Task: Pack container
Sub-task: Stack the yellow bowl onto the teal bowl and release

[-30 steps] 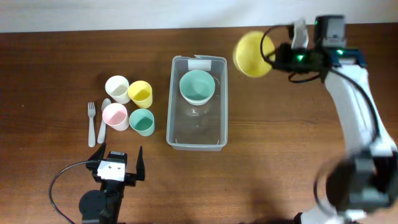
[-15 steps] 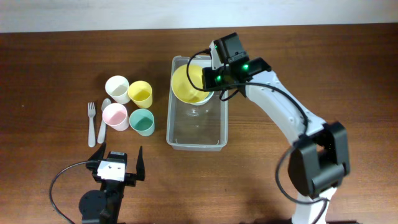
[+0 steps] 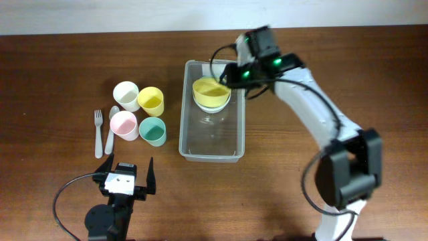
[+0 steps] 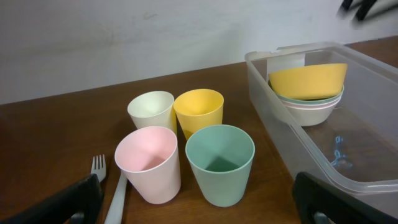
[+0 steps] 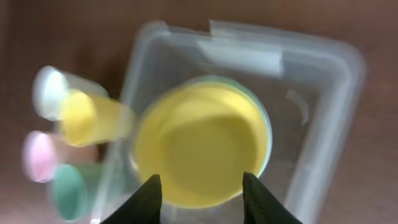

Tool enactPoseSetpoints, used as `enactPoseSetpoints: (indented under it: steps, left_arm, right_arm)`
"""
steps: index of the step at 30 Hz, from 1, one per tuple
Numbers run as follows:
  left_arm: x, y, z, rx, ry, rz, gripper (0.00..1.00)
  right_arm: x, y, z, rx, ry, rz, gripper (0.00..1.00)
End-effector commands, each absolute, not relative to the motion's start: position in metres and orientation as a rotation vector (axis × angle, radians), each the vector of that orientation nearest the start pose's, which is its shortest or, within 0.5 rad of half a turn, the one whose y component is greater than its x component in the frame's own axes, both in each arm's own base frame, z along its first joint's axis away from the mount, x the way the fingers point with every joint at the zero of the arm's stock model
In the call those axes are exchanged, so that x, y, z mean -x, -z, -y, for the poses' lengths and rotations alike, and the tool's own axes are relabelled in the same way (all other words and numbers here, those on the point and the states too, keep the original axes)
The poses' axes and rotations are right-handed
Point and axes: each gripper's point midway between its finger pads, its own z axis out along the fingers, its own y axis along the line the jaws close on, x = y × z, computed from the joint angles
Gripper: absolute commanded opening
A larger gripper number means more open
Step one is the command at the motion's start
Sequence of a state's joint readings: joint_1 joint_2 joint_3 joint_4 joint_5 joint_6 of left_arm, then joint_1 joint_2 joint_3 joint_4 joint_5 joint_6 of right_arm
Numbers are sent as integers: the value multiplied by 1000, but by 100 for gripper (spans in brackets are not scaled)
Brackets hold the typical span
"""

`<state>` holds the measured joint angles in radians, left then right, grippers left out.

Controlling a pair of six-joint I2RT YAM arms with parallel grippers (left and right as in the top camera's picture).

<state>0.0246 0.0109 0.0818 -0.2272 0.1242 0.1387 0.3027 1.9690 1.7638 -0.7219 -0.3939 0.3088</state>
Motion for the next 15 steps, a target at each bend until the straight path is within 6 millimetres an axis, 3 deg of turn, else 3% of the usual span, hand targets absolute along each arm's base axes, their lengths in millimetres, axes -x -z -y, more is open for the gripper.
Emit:
enactPoseSetpoints:
  steps: [1,3,5,8,11,12,15]
  left_arm:
    - [-238,-152,18,-212,-10,-1717,100]
    - [-238,-152,18,-212,-10,-1717,100]
    - [-238,-152,18,-212,-10,-1717,99]
    - [-238,-152,18,-212,-10,-1717,100]
    - [-238,-152,18,-212,-10,-1717,99]
    - [-238,-152,18,-212,-10,-1717,99]
    - [-238,-152,18,-212,-10,-1717,100]
  right_arm:
    - [-464,-288,-178,148,-772,-2331,30]
    - [-453,-291,-180,157,-798,-2347,19]
    - [-443,-275,-198,222,-813,-2400,13]
    - [-442,-225,-224,293,-721,-2502,4]
    - [-451,-179,-242,320,-692,-2573,4]
    - [-455,-155,-250,325,-696,-2608,4]
    - [-454,-114,-258,332,-715,-2690,4]
